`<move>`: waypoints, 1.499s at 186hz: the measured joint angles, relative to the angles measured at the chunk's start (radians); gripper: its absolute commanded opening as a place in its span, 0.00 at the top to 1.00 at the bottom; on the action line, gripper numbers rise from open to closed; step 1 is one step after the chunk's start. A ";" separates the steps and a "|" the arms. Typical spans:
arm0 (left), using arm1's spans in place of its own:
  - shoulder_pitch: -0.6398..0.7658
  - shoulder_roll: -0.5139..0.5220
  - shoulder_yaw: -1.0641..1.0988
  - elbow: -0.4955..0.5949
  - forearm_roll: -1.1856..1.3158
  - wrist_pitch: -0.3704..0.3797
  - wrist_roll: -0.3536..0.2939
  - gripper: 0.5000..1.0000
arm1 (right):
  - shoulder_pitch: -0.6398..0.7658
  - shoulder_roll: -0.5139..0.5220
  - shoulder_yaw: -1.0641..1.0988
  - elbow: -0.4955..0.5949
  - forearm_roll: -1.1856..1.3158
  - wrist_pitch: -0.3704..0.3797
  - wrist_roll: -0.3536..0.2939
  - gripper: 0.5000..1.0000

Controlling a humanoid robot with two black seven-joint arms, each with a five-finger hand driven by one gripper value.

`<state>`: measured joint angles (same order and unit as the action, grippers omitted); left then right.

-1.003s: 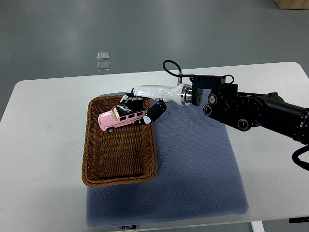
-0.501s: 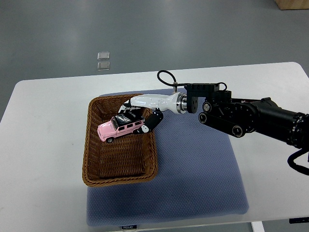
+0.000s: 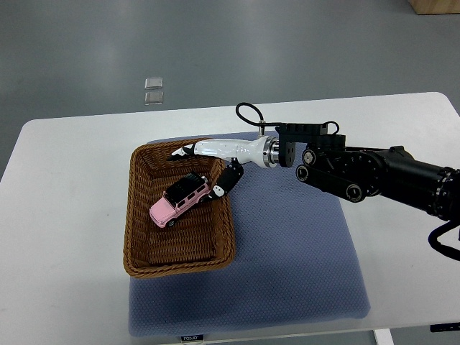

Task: Place pink car in brown basket

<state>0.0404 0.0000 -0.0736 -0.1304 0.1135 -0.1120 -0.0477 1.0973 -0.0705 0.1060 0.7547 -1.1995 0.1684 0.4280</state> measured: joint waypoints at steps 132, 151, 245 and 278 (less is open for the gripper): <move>0.000 0.000 0.000 0.000 0.000 0.000 0.000 0.00 | -0.144 -0.169 0.320 -0.029 0.736 0.077 -0.201 0.17; 0.000 0.000 0.000 0.000 0.000 0.000 0.000 0.00 | -0.163 -0.185 0.328 -0.043 0.882 0.084 -0.233 0.17; 0.000 0.000 0.000 0.000 0.000 0.000 0.000 0.00 | -0.243 -0.209 0.336 -0.097 1.250 0.125 -0.281 0.17; 0.000 0.000 0.000 0.000 0.000 0.000 0.000 0.00 | -0.244 -0.209 0.337 -0.098 1.244 0.127 -0.280 0.17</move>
<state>0.0405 0.0000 -0.0736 -0.1304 0.1135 -0.1120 -0.0479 0.8533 -0.2792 0.4432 0.6565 0.0448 0.2957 0.1483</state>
